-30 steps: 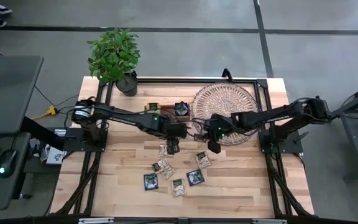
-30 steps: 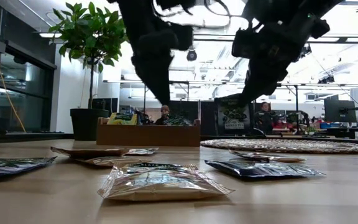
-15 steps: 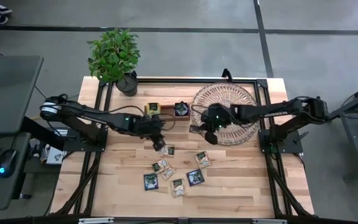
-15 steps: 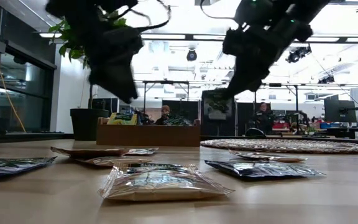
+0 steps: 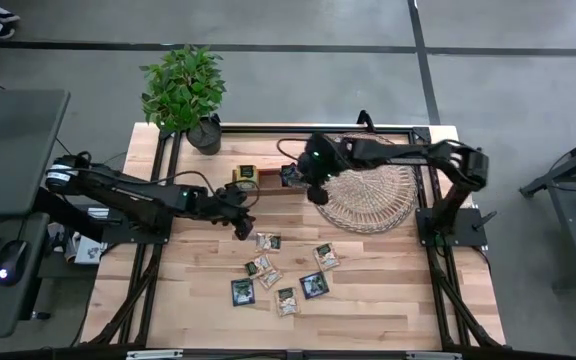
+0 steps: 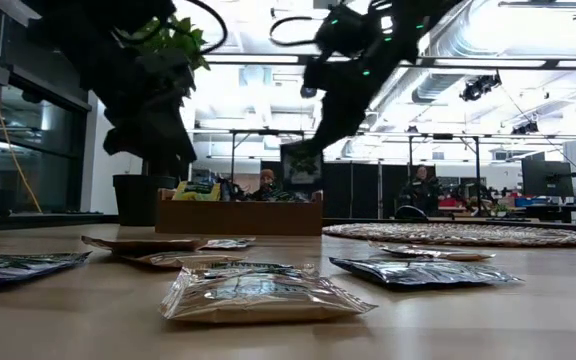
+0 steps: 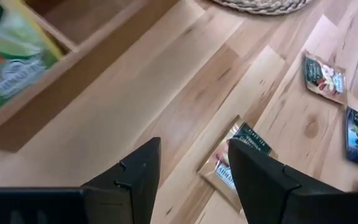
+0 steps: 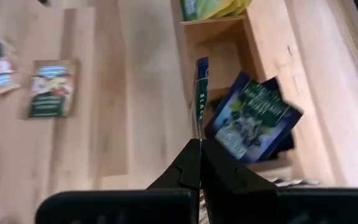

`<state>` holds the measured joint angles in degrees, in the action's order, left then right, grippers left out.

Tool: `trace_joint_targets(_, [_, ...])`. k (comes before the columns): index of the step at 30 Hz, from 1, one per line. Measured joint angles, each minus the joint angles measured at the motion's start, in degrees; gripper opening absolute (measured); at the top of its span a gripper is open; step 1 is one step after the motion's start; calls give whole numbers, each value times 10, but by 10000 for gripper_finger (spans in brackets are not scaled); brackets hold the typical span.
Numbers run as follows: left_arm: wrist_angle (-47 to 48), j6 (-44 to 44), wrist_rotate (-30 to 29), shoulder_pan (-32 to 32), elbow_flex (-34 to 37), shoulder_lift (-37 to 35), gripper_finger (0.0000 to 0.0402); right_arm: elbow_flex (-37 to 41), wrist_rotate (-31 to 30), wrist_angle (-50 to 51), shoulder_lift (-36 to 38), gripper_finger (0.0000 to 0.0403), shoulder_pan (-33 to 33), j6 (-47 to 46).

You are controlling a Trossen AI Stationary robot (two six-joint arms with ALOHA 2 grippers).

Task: Pick & Place Tea
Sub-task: Put the blue tea bag into the right section of the wooden organizer

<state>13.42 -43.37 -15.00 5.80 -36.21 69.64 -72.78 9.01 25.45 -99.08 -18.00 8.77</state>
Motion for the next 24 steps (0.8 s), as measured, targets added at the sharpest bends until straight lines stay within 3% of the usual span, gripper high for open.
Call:
trace_joint_targets(9, [21, -6, -10, 7, 36, -56, 184, -135, -6, 64, -90, 0, -21, 58])
trace_joint_targets(24, [17, 2, 2, 11, 41, -58, 184, -90, -20, 67, -109, 0, -42, 63])
